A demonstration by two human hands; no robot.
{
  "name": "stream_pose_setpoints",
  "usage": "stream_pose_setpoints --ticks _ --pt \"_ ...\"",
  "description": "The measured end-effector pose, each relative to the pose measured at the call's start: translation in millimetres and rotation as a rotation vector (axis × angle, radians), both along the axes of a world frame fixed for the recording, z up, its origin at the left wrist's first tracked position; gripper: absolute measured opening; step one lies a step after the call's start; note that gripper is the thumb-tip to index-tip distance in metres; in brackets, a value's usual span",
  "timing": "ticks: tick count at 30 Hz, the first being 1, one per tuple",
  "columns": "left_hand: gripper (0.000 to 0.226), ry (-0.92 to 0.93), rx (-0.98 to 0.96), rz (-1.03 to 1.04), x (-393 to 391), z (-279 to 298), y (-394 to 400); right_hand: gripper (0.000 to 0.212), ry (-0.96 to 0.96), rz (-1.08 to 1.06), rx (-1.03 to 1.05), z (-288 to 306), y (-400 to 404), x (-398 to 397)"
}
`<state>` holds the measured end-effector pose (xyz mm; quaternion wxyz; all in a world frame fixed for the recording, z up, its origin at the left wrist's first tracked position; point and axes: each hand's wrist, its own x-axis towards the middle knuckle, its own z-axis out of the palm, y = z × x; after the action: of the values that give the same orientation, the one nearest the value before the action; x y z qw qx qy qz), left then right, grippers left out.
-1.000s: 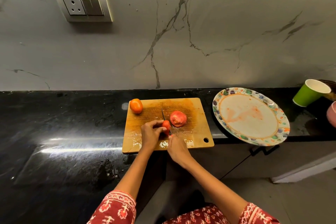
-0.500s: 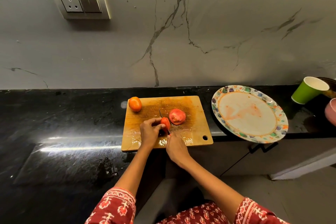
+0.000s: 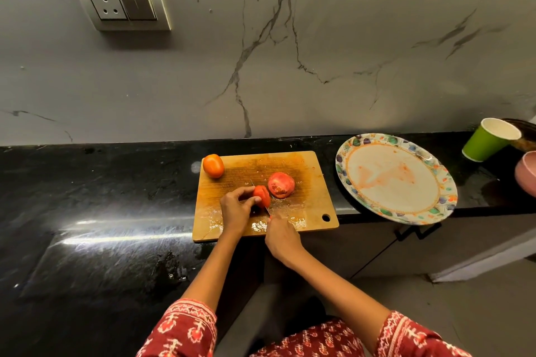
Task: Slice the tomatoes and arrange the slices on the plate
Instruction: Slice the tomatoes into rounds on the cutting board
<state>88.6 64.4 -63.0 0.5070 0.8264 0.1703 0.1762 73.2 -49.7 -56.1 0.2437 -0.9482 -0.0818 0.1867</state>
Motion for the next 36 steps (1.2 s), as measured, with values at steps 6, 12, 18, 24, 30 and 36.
stream_pose_setpoints --ticks 6,12,18,24,30,36 --pt "0.029 -0.013 0.034 -0.024 -1 -1 1 0.030 -0.002 -0.018 -0.020 9 12 13" --pt "0.045 -0.022 0.027 -0.078 -1 -1 -2 0.031 -0.009 0.000 -0.040 9 13 17" --pt "0.047 -0.020 0.099 -0.098 0 -1 -4 0.031 -0.015 0.006 -0.043 11 13 15" --pt "0.044 -0.011 0.079 -0.015 4 2 -6 0.029 -0.005 0.022 -0.063 12 4 11" --pt "0.044 0.014 0.068 0.020 7 1 -7 0.027 -0.001 0.034 -0.101 7 -14 -1" --pt "0.043 0.043 0.053 0.060 8 1 -6 0.026 -0.022 0.052 -0.106 3 -25 -10"
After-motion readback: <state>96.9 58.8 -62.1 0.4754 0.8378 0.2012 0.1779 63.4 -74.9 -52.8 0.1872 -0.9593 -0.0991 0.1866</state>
